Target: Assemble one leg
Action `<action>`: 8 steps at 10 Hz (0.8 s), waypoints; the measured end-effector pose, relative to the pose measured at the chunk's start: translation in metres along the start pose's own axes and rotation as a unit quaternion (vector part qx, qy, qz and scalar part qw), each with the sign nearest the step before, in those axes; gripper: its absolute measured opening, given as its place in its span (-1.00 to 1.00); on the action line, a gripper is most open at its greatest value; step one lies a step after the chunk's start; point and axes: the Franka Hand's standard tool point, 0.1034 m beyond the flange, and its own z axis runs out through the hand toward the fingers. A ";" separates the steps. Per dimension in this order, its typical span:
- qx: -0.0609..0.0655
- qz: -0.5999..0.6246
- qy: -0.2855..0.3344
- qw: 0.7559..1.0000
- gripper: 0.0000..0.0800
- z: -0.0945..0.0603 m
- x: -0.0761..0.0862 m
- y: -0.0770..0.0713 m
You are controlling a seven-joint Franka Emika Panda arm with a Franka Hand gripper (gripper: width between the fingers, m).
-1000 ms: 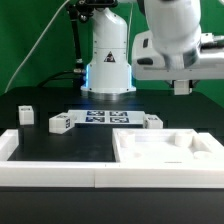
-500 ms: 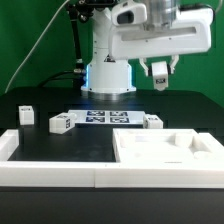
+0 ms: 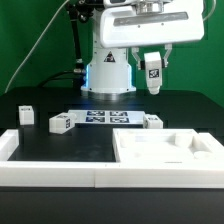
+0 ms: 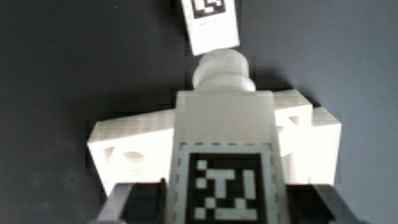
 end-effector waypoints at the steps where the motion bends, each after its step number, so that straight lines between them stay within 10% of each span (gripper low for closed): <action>1: -0.008 -0.037 0.027 0.999 -0.27 0.009 0.014 0.004; 5: -0.008 -0.120 0.065 0.991 -0.27 0.022 0.053 -0.023; 8: -0.007 -0.119 0.076 0.990 -0.27 0.023 0.052 -0.021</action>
Offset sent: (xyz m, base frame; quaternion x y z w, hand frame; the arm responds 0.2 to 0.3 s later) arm 0.0456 0.0208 0.0088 -0.0237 0.0753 -0.1153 0.9902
